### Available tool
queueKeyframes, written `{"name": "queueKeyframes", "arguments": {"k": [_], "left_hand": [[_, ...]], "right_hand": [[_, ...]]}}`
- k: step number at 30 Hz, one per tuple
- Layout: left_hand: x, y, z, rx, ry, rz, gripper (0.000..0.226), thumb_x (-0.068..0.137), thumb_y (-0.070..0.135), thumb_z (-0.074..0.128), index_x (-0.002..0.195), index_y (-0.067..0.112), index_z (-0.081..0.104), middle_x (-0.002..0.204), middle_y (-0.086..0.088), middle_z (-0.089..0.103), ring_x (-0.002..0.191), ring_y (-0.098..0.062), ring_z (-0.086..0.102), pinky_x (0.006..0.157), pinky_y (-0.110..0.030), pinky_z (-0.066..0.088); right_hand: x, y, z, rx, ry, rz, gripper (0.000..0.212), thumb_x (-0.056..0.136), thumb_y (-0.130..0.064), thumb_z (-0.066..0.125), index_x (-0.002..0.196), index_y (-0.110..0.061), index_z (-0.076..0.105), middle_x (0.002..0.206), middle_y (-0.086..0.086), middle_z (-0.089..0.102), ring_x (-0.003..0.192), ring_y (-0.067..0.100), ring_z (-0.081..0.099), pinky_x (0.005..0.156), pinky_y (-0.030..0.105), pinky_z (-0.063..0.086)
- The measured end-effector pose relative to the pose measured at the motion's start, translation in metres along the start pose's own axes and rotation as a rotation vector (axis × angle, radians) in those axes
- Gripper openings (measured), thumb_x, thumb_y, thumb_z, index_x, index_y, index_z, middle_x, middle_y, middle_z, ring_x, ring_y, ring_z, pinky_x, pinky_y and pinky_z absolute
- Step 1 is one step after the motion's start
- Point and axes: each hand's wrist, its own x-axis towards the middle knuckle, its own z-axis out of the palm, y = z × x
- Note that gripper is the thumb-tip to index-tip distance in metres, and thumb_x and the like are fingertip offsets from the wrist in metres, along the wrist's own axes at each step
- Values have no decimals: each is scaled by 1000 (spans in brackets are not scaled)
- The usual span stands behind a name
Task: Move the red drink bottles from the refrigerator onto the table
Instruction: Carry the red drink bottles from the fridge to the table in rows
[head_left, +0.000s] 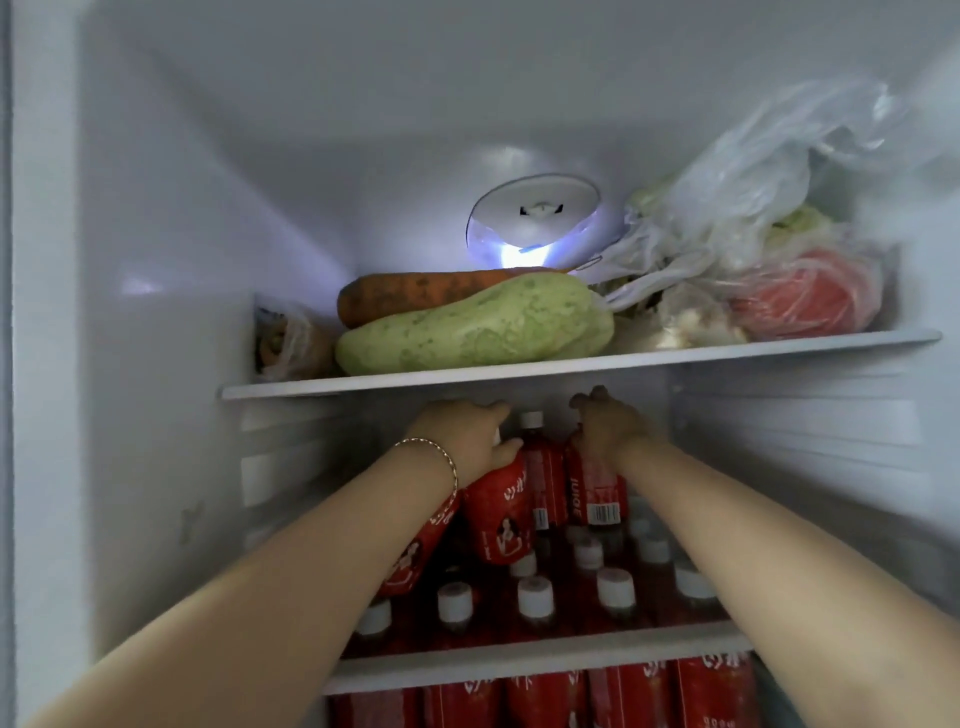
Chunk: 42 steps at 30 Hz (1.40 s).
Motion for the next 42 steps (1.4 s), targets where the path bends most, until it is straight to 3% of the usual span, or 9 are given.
{"name": "queueKeyframes", "arguments": {"k": [12, 14, 17, 21, 25, 29, 33, 37, 42], "left_hand": [[-32, 20, -10, 256, 59, 236, 48, 94, 48, 36, 112, 7, 52, 111, -12, 64, 100, -31, 62, 68, -32, 37], [-40, 26, -9, 294, 54, 324, 50, 95, 46, 35, 115, 2, 48, 108, -15, 66, 96, -33, 63, 65, -32, 32], [-50, 34, -7, 319, 47, 420, 50, 96, 42, 33, 118, -2, 44, 106, -19, 66, 94, -34, 63, 63, -32, 32], [-61, 34, -16, 301, 39, 448, 44, 97, 39, 32, 111, -1, 46, 103, -20, 65, 93, -34, 61, 50, -29, 20], [-74, 35, -36, 316, 79, 360, 50, 96, 42, 31, 114, -3, 45, 103, -18, 65, 94, -34, 61, 48, -27, 17], [-102, 49, -73, 333, 51, 305, 47, 95, 41, 34, 108, -2, 48, 99, -16, 67, 93, -32, 62, 51, -26, 26], [-141, 53, -122, 355, 284, 182, 36, 74, 43, 54, 60, 10, 53, 46, -7, 58, 41, -25, 59, 44, -19, 21], [-194, 69, -160, 198, 91, -137, 37, 92, 43, 38, 72, 12, 37, 69, -4, 57, 66, -28, 57, 55, -27, 29], [-284, 82, -185, 134, -106, -430, 47, 92, 49, 37, 64, 11, 36, 73, -6, 49, 72, -26, 50, 64, -28, 37]], "right_hand": [[-91, -17, -21, -285, 223, -152, 44, 91, -43, 47, 123, -12, 48, 115, 7, 66, 105, 27, 64, 72, 27, 42], [-108, -15, -19, -281, 253, -195, 46, 82, -45, 60, 113, -11, 57, 95, 6, 72, 85, 26, 70, 60, 24, 41], [-125, -19, -25, -333, 322, -188, 50, 35, -48, 87, 66, -14, 67, 41, 1, 58, 32, 19, 56, 37, 16, 22], [-147, -27, -43, -386, 293, -179, 45, 58, -43, 81, 83, -10, 63, 58, 6, 67, 50, 26, 66, 46, 21, 26], [-165, -33, -51, -228, 391, -132, 50, 23, -32, 89, 51, -11, 53, 32, 2, 47, 21, 22, 46, 51, 10, 1], [-191, -47, -67, -210, 492, -233, 50, 20, -33, 88, 50, -12, 52, 34, 1, 48, 22, 21, 47, 51, 10, 3], [-224, -56, -98, -245, 597, -338, 50, 44, -42, 88, 69, -9, 61, 51, 3, 60, 39, 26, 60, 44, 16, 18], [-267, -72, -127, -47, 489, -472, 26, 84, -40, 57, 83, -16, 47, 89, 4, 67, 85, 30, 66, 47, 27, 18], [-327, -110, -121, 118, 179, -574, 34, 87, -37, 47, 61, -22, 30, 92, 5, 66, 90, 29, 62, 55, 28, 28]]}}
